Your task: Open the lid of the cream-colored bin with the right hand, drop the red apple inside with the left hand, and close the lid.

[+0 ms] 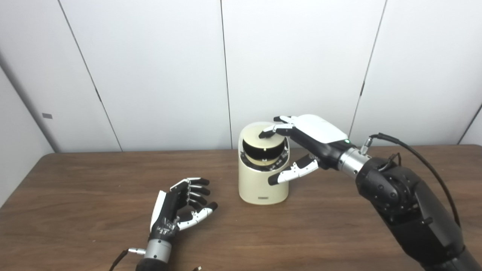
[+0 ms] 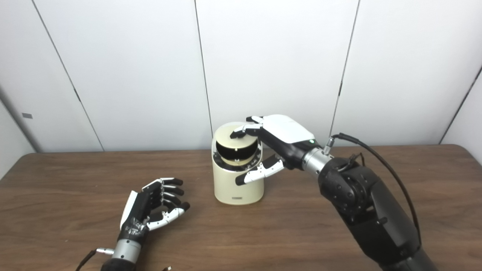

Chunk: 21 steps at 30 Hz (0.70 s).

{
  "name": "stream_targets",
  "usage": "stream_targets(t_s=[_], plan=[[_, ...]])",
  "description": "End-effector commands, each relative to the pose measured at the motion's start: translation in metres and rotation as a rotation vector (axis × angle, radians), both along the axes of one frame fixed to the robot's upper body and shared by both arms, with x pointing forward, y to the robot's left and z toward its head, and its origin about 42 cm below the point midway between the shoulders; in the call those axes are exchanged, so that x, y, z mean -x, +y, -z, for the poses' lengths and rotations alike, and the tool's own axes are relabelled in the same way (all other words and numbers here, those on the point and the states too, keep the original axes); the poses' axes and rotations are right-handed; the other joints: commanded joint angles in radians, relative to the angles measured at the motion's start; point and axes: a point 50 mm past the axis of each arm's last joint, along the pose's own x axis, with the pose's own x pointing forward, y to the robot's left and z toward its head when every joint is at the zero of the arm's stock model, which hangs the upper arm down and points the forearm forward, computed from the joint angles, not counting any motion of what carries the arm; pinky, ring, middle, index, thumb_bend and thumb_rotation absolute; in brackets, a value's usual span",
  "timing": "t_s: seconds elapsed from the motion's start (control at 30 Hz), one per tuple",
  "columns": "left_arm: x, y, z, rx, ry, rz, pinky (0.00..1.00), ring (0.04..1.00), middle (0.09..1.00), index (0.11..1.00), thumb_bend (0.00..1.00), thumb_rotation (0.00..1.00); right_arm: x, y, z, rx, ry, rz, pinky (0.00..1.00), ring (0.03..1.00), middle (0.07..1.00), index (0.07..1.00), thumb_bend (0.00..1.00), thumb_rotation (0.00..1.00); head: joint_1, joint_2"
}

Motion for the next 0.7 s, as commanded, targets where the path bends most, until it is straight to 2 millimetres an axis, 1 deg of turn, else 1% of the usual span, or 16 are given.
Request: stream_targets(t_s=[0.0,0.2,0.5,0.6,0.67], plan=[[0.021,-0.004,0.028,0.023,0.077,-0.015,0.42,0.503,0.588,0.664,0.62,0.00,0.003,0.000,-0.020,-0.012,-0.063,-0.019,0.98,0.956,0.797,0.792,0.68,0.52,0.001,0.003],[0.021,-0.004,0.027,0.028,0.077,-0.013,0.43,0.509,0.583,0.664,0.61,0.00,0.003,0.003,-0.012,0.016,-0.040,-0.024,1.00,0.948,0.792,0.793,0.68,0.49,0.007,0.009],[0.022,-0.007,0.026,0.034,0.085,-0.019,0.42,0.502,0.584,0.664,0.63,0.00,0.000,0.008,0.002,0.097,-0.047,-0.045,0.99,0.932,0.775,0.786,0.71,0.46,0.017,0.020],[0.022,-0.008,0.026,0.036,0.082,-0.016,0.42,0.506,0.584,0.662,0.63,0.00,0.002,0.011,0.003,0.132,-0.051,-0.055,1.00,0.948,0.784,0.796,0.71,0.49,0.021,0.024],[0.022,-0.009,0.025,0.035,0.082,-0.016,0.43,0.507,0.583,0.661,0.63,0.00,0.003,0.012,0.005,0.144,-0.054,-0.062,1.00,0.949,0.786,0.797,0.71,0.49,0.027,0.029]])
